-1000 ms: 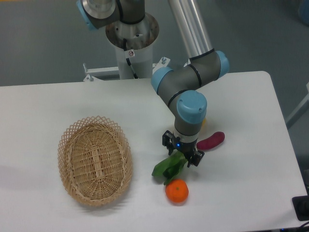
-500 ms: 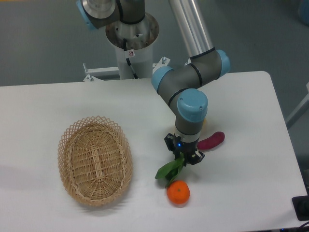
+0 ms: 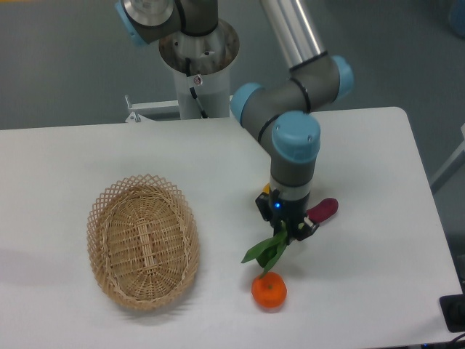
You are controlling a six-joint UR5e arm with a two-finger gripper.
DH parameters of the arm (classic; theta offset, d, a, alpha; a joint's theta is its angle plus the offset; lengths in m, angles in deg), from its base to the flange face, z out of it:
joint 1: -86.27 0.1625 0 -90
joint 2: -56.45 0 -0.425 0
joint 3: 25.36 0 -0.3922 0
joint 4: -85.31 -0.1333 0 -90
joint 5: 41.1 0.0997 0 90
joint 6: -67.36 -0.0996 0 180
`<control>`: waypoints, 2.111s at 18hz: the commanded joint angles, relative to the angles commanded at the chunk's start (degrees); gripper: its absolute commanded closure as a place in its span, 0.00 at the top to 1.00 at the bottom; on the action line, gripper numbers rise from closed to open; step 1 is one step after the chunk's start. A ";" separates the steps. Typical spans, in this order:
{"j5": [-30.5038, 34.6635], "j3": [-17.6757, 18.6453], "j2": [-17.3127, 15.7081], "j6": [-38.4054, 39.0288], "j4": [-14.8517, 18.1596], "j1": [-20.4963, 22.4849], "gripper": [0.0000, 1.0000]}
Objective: Pick up the green vegetable from the table
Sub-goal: 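Lift the bok choy up and away from the tangerine, then hold the bok choy raised above the table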
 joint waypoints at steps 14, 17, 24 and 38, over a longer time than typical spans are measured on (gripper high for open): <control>-6.68 -11.86 -4.22 -10.80 17.57 10.89 0.37; -6.68 -12.31 -4.31 -15.28 19.61 12.92 0.37; -6.68 -12.31 -4.84 -18.46 21.19 13.98 0.37; -6.68 -12.22 -4.84 -18.37 20.84 13.80 0.37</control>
